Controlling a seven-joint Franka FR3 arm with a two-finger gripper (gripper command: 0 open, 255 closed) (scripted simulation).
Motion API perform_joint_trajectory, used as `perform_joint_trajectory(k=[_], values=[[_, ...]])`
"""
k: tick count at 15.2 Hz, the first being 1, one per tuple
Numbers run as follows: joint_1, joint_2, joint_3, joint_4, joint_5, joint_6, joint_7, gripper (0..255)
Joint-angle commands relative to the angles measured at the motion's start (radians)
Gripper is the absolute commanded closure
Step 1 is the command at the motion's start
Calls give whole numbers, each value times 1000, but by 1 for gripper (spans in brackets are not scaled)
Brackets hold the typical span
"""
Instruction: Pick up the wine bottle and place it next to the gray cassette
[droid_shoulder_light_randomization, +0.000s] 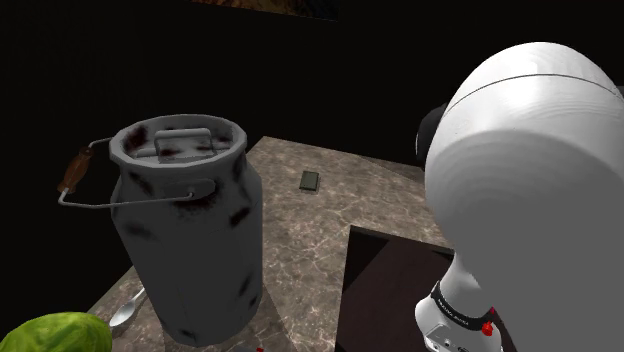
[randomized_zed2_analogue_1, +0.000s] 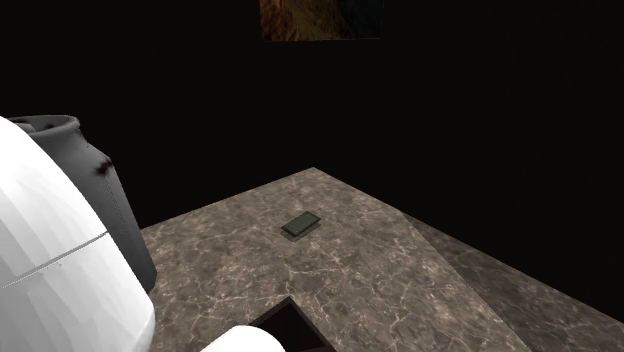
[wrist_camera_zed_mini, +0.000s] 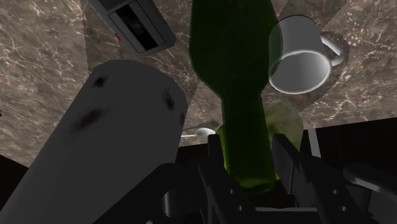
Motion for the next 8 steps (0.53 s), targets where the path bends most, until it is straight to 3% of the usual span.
perform_joint_trajectory(k=[1,8], values=[[-7,7,-4,-25,-4,19,14,255],[-7,27,-11,-54,-22,48,44,255]])
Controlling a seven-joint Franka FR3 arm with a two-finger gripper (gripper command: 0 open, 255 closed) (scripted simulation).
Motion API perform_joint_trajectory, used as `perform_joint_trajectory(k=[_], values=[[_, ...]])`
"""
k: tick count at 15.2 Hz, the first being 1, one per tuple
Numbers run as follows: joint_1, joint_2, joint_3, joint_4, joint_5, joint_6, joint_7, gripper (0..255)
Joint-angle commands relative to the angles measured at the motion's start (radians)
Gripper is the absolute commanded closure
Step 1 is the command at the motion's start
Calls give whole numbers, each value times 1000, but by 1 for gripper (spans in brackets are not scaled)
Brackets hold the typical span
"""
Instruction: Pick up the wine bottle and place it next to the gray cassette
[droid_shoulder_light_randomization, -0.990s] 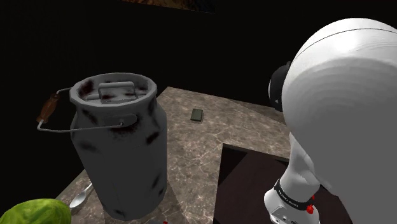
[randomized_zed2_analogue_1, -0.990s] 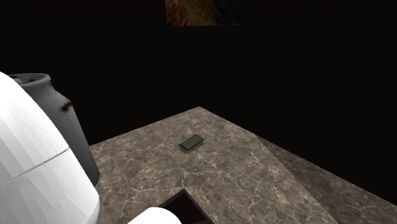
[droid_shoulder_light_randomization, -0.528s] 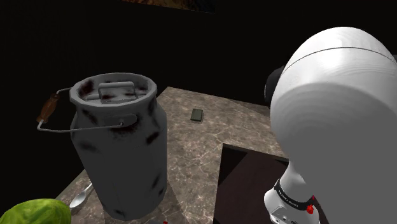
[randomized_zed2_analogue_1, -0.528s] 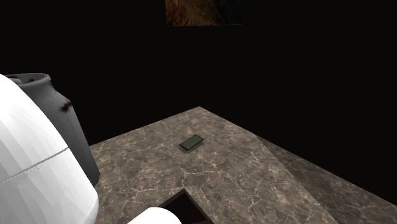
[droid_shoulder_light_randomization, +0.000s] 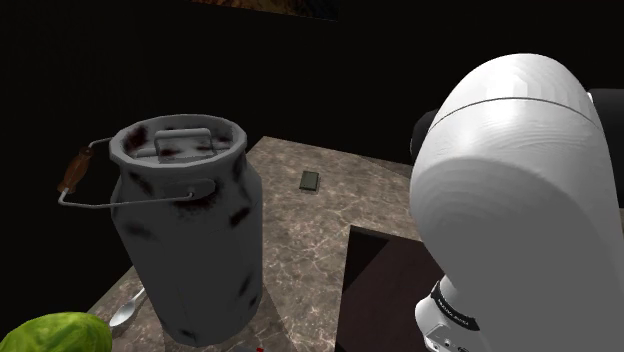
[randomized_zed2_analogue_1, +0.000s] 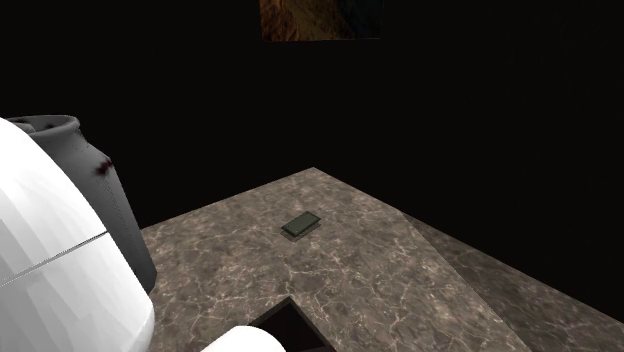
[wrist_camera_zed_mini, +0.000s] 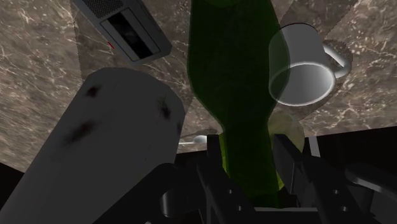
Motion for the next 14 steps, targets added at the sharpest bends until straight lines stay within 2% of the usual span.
perform_joint_trajectory(k=[1,5,6,11,14], values=[[-1,8,-2,-6,2,1,0,255],[-2,9,-1,-6,2,0,0,255],[1,10,-1,-3,1,-2,1,0],[-2,9,-1,-6,2,0,0,0],[40,-5,16,57,27,-74,-16,0]])
